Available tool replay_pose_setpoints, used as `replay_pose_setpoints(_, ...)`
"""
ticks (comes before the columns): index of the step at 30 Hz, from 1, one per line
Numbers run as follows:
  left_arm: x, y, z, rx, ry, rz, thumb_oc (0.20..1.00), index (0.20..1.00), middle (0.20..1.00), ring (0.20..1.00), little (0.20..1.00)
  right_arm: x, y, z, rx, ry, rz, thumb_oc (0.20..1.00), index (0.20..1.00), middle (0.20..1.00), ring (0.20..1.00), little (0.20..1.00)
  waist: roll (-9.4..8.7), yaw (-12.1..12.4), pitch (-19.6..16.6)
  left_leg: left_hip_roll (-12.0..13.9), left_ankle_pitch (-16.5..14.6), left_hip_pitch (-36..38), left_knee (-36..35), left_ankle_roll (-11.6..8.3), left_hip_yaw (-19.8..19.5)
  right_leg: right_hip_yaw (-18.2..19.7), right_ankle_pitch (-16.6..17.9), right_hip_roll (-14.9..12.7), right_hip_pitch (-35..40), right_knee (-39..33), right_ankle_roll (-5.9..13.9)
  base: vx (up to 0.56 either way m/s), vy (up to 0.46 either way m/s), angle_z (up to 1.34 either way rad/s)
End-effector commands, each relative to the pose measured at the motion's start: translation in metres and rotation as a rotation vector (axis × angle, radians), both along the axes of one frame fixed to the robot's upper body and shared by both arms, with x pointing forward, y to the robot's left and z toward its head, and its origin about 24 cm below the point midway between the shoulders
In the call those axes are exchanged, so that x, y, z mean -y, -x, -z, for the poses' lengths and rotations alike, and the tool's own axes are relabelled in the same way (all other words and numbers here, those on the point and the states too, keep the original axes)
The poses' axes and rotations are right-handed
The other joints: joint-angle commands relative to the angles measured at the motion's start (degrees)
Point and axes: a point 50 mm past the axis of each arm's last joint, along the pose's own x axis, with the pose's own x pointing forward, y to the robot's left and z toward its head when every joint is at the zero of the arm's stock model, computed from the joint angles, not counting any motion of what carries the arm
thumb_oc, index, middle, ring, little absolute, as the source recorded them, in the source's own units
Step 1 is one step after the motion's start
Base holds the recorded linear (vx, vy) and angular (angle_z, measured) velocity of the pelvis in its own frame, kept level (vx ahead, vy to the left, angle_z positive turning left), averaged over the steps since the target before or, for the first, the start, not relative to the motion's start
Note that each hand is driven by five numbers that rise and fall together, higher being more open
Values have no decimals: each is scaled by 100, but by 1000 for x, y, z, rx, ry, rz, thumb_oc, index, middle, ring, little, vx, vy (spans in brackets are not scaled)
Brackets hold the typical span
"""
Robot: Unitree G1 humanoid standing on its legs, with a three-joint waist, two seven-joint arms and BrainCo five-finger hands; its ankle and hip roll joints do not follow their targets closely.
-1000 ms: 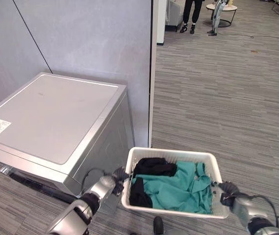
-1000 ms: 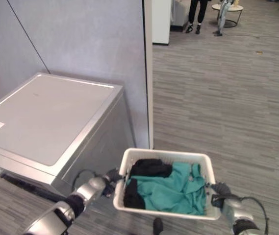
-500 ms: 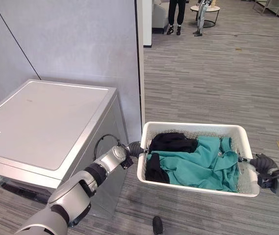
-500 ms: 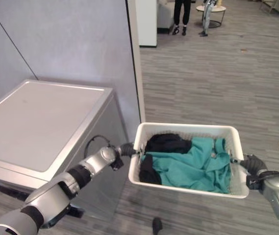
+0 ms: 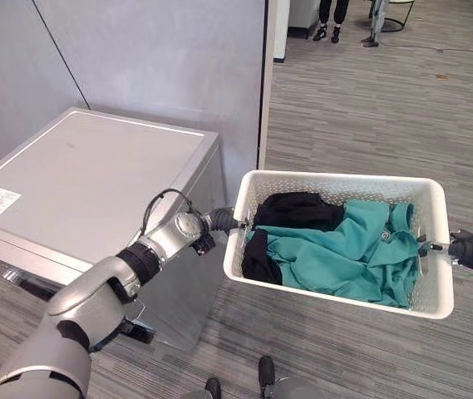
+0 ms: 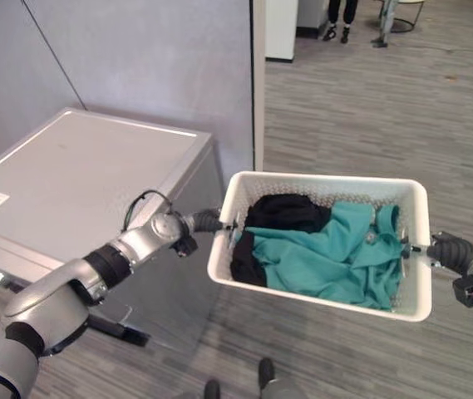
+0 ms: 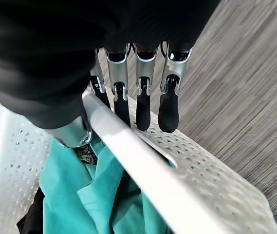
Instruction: Grab the laundry basket,head to the washer,open it,put in the laundry and shut it.
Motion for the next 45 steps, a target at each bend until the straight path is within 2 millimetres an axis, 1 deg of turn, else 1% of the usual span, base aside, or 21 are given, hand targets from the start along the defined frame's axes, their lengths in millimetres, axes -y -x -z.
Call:
replay_pose_setpoints(1,34,-8,-68,188,79,165,200,200,200,200,200,-13,-15,-88,322,-25,-124,200,200,200,200,200,-164,248,-533,208,502,-237,-338,-256,-182,672,-1086,129,192,523,623,25,59,-7)
replay_pose_setpoints(2,34,-8,-68,188,80,165,200,200,200,200,200,-13,-15,-88,322,-25,-124,200,200,200,200,200,-164,251,-532,208,502,-235,-340,-256,-181,673,-1086,129,193,523,623,67,186,-8)
replay_pose_setpoints(3,28,-10,-80,215,74,162,200,200,200,200,200,-3,-11,-96,345,-2,-77,200,200,200,200,200,-106,249,-656,247,470,-5,-660,-232,-4,701,-1017,76,250,427,692,55,152,-4)
replay_pose_setpoints(4,28,-10,-80,215,74,162,200,200,200,200,200,-3,-11,-96,345,-2,-77,200,200,200,200,200,-106,256,-651,248,470,2,-663,-231,1,705,-1015,77,255,424,692,54,211,-5)
replay_pose_setpoints(5,25,-10,-85,234,47,169,200,200,200,200,200,-2,-12,-104,365,8,-75,200,200,200,200,200,-100,271,-667,198,434,3,-631,-214,-9,734,-975,32,271,372,723,6,132,-2)
replay_pose_setpoints(8,19,-8,-102,270,49,184,200,200,200,200,200,-8,-11,-113,388,-1,-107,200,200,200,200,200,-131,329,-692,130,340,16,-566,-167,82,816,-893,-55,276,324,773,16,114,-11)
replay_pose_setpoints(9,10,-9,-116,305,36,174,200,200,200,200,200,-13,-11,-125,438,3,-127,200,200,200,200,200,-143,336,-744,96,297,80,-650,-119,150,888,-825,-94,257,284,843,29,107,-6)
replay_pose_setpoints(14,1,-10,-131,336,28,154,200,200,200,200,200,-14,-8,-139,504,4,-126,200,200,200,200,200,-129,360,-820,74,277,185,-804,-67,258,968,-775,-156,247,239,921,30,85,-13)
replay_pose_setpoints(19,-17,-4,-164,421,-43,151,200,200,200,200,200,-10,1,-158,578,0,-101,200,200,200,200,200,-128,361,-975,16,280,276,-1008,9,362,1038,-684,-247,208,149,1025,26,59,-7)
replay_pose_setpoints(20,-17,-4,-165,421,-43,151,200,200,200,200,200,-10,2,-158,578,0,-100,200,200,200,200,200,-127,366,-974,16,280,276,-1008,9,362,1038,-684,-247,208,149,1025,23,49,-2)
replay_pose_setpoints(22,-22,1,-193,480,-55,154,200,200,200,200,200,-4,3,-173,590,30,-70,200,200,200,200,200,-117,406,-1061,-17,280,266,-1050,19,379,1068,-633,-285,177,88,1069,29,53,-7)
replay_pose_setpoints(23,-22,1,-193,481,-55,154,200,200,200,200,200,-4,3,-173,591,29,-70,200,200,200,200,200,-119,406,-1060,-17,279,265,-1050,19,380,1068,-633,-285,176,88,1069,24,24,-7)
replay_pose_setpoints(25,-27,3,-212,527,-16,133,200,200,200,200,200,-3,2,-186,613,52,-59,200,200,200,200,200,-107,432,-1133,-22,287,227,-1050,3,383,1043,-619,-310,163,57,1084,32,10,1)
replay_pose_setpoints(26,-27,3,-212,526,-17,132,200,200,200,200,200,-3,2,-186,613,51,-60,200,200,200,200,200,-109,426,-1135,-21,286,226,-1050,3,383,1043,-619,-310,162,57,1083,30,4,1)
replay_pose_setpoints(31,-37,7,-242,588,-11,94,200,200,200,200,200,-2,0,-205,648,91,-46,200,200,200,200,200,-96,484,-1221,-36,292,182,-1050,-16,383,980,-612,-327,162,19,1091,24,3,2)
replay_pose_setpoints(36,-43,6,-259,626,-30,57,200,200,200,200,200,-10,-10,-206,625,110,-77,200,200,200,200,200,-121,733,-1271,-57,265,217,-1050,-10,349,889,-628,-349,262,-24,1082,51,6,0)
replay_pose_setpoints(38,-43,7,-264,642,-51,55,200,200,200,200,200,-17,-16,-206,612,117,-106,200,200,200,200,200,-172,859,-1280,-59,259,227,-1050,-5,327,861,-632,-354,287,-26,1080,45,8,5)
replay_pose_setpoints(39,-47,6,-266,644,-68,35,200,200,200,200,200,-25,-26,-202,605,108,-141,200,200,200,200,200,-259,932,-1290,-55,252,227,-1050,0,308,827,-643,-360,295,-26,1080,33,9,9)
replay_pose_setpoints(40,-48,5,-266,643,-71,30,200,200,200,200,200,-27,-28,-202,604,105,-146,200,200,200,200,200,-265,901,-1298,-56,252,228,-1050,0,309,828,-643,-360,295,-25,1080,33,20,16)
replay_pose_setpoints(43,-66,1,-266,646,-91,-45,200,200,200,200,200,-51,-54,-201,588,98,-225,200,200,200,200,200,-296,903,-1318,-69,250,213,-1050,29,247,760,-659,-389,301,8,1080,24,30,19)
replay_pose_setpoints(45,-78,1,-267,651,-87,-86,200,200,200,200,200,-65,-66,-207,578,114,-268,200,200,200,200,200,-216,829,-1322,-80,248,208,-1050,45,223,736,-661,-403,306,21,1086,20,31,21)
